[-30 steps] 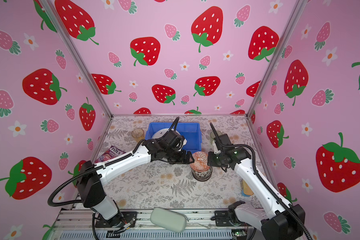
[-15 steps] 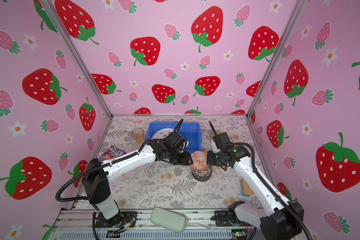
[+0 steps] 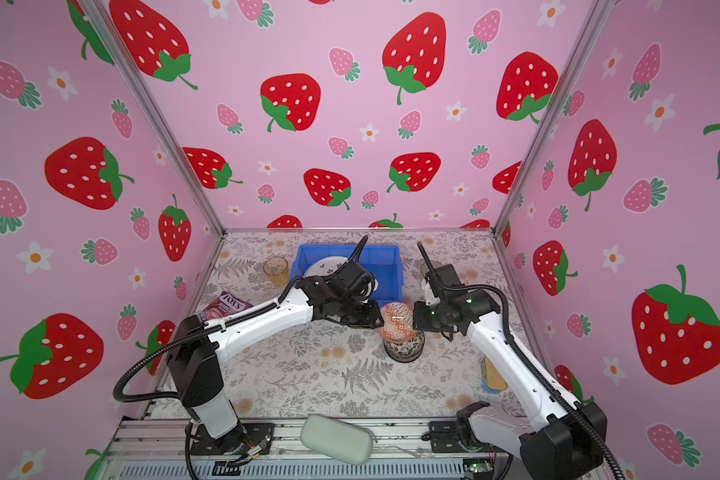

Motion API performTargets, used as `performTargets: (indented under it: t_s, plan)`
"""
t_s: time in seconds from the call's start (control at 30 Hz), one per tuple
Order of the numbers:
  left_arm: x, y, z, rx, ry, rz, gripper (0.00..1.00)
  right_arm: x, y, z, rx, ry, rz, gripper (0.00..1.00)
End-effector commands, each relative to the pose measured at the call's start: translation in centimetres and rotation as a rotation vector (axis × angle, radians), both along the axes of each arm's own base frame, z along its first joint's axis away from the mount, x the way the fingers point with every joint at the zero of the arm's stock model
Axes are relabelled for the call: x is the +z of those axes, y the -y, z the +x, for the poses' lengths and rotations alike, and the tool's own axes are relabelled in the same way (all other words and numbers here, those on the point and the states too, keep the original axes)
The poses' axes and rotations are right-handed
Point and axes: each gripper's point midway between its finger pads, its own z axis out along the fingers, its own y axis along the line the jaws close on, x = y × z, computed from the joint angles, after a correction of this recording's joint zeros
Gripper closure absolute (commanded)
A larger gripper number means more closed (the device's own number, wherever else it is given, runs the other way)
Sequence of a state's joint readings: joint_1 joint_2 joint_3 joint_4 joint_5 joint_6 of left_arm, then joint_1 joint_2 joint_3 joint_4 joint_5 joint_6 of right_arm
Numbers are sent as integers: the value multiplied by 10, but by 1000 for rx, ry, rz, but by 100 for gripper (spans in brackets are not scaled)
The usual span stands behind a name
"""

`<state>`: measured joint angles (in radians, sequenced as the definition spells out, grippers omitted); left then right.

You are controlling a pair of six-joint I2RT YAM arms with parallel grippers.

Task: Place the mixed dishes into the plastic bin
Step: 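Grip the orange bowl rim with the left gripper beside the right gripper, then lift the orange bowl over the bin with left gripper while right releases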

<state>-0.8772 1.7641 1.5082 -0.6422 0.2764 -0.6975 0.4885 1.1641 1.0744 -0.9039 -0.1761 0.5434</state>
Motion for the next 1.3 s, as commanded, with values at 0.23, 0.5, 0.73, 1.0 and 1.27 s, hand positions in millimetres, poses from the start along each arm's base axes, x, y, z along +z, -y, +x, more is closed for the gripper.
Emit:
performTargets:
  t_s: [0.23, 0.5, 0.73, 1.0, 1.27]
  plan:
    - [3, 7, 7, 16, 5, 9, 80, 19, -8, 8, 26, 56, 40, 100]
    - [3, 7, 8, 24, 3, 9, 91, 20, -11, 8, 38, 56, 54, 100]
    - [6, 7, 8, 29, 0, -2, 100, 22, -13, 11, 45, 61, 60, 86]
    - [18, -6, 14, 62, 43, 30, 100, 39, -12, 26, 45, 105, 36, 41]
    - [36, -32, 36, 138, 76, 46, 100, 57, 7, 50, 3, 153, 43, 12]
